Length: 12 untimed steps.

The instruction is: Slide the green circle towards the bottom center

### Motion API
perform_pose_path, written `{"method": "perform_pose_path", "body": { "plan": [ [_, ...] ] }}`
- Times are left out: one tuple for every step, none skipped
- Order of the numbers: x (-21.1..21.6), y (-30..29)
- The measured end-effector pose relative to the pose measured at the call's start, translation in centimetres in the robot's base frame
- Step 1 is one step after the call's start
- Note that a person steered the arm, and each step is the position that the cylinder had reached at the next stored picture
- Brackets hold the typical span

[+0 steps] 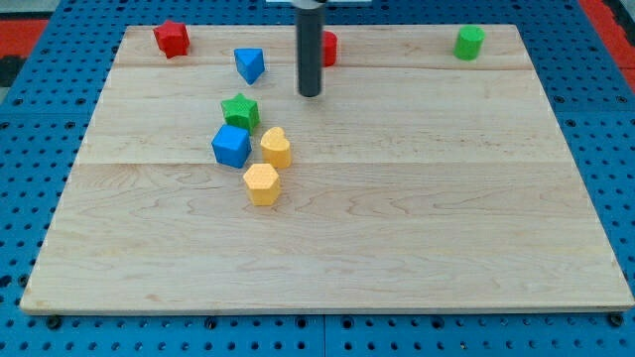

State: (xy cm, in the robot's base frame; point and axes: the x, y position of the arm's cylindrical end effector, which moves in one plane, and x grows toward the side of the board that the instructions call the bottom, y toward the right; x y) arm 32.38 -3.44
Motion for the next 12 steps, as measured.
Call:
{"method": "perform_pose_path", "body": {
  "plan": [
    [-0.8, -0.1],
    [-4.5, 1.6],
    [-6.1, 5.6],
    [-6.6, 6.0],
    [-6.6, 6.0],
    [-5.7, 7.2],
    [-4.7, 9.0],
    [-5.2, 12.5],
    [-5.4, 13.5],
    [-5.8, 13.5],
    [-5.7, 13.6],
    [-3.0, 19.5]
  ]
}}
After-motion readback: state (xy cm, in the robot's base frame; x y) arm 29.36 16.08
